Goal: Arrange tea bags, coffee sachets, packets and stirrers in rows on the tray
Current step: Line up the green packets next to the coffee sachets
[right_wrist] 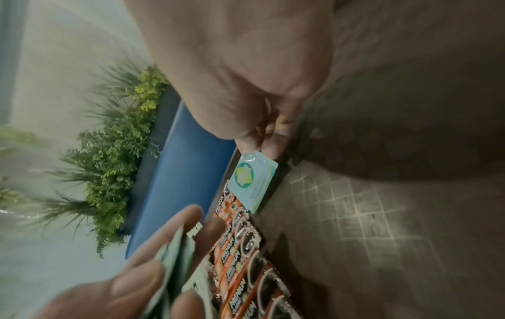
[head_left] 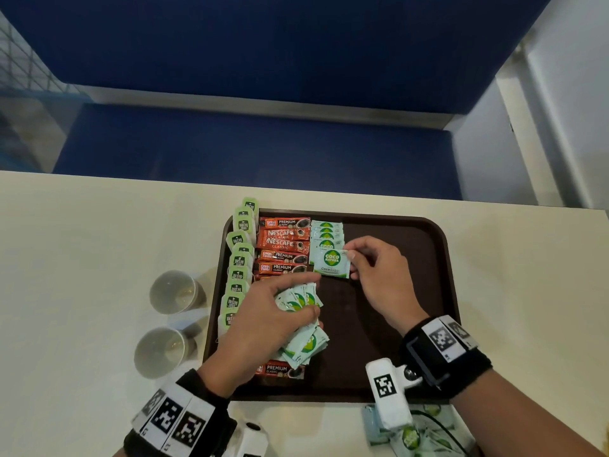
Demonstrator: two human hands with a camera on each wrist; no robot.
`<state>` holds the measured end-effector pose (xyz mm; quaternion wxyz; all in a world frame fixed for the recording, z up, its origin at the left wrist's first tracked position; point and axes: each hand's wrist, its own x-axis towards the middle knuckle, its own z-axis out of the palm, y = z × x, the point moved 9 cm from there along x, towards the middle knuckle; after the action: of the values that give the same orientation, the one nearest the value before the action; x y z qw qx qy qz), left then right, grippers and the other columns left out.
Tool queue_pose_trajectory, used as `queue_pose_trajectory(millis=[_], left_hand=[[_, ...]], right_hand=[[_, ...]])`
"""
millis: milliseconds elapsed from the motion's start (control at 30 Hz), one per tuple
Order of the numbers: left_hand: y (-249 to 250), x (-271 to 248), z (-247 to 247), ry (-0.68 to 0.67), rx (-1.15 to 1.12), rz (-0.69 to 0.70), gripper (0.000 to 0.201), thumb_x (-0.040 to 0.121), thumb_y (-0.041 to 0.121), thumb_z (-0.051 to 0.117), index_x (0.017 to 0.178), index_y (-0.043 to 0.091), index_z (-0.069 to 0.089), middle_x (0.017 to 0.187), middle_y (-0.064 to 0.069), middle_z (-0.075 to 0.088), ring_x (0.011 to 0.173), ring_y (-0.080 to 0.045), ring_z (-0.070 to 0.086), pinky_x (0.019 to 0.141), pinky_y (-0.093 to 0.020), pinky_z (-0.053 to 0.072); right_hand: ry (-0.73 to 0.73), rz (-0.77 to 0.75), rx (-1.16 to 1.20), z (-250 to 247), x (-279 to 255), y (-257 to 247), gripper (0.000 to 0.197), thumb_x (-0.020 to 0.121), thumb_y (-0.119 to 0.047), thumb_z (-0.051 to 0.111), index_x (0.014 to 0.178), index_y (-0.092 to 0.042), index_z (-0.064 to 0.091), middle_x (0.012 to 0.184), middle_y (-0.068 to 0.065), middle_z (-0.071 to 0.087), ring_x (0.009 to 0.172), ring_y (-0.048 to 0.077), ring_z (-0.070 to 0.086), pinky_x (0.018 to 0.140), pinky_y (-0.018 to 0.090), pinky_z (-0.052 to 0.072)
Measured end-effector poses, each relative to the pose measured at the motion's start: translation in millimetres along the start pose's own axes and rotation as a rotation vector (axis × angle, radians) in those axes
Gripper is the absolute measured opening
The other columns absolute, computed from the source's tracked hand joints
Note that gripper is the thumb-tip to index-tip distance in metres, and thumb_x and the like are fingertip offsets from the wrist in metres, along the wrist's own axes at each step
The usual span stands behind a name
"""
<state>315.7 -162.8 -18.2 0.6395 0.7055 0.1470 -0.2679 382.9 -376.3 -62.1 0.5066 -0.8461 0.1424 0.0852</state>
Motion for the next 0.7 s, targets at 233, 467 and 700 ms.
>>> queue_pose_trajectory(millis=[233, 467, 700], left_hand=[[3.3, 1.6, 7.7, -0.049, 0.046, 0.011, 0.045, 0.093, 0.004, 0.081, 0.122, 0.038, 0.078, 0.102, 0.004, 0.084, 0.078, -0.017, 0.081, 0.064, -0.025, 0.062], [2.0, 4.3, 1.8, -0.02, 0.074, 0.033, 0.045, 0.091, 0.006, 0.082, 0.12, 0.04, 0.079, 0.098, 0.001, 0.084, 0.076, -0.021, 0.081, 0.071, -0.036, 0.065], [3.0, 8.9, -3.4, 0.041, 0.061, 0.055, 0.043, 0.092, 0.009, 0.082, 0.119, 0.043, 0.079, 0.09, -0.002, 0.084, 0.066, -0.024, 0.076, 0.064, -0.041, 0.059]], right_hand=[[0.076, -0.088, -0.103, 5.4, 5.5, -7.6, 0.01, 0.101, -0.014, 0.071, 0.103, -0.023, 0.071, 0.094, -0.007, 0.072, 0.084, 0.009, 0.069, 0.074, 0.027, 0.057], [0.035, -0.111, -0.179, 13.8, -2.9, -8.6, 0.044, 0.086, -0.024, 0.089, 0.119, -0.027, 0.06, 0.105, -0.006, 0.06, 0.078, 0.005, 0.062, 0.068, 0.013, 0.05], [0.037, -0.118, -0.192, 17.9, -1.6, -6.8, 0.053, 0.084, -0.02, 0.091, 0.121, -0.03, 0.054, 0.107, -0.006, 0.06, 0.078, 0.002, 0.06, 0.07, 0.013, 0.05]])
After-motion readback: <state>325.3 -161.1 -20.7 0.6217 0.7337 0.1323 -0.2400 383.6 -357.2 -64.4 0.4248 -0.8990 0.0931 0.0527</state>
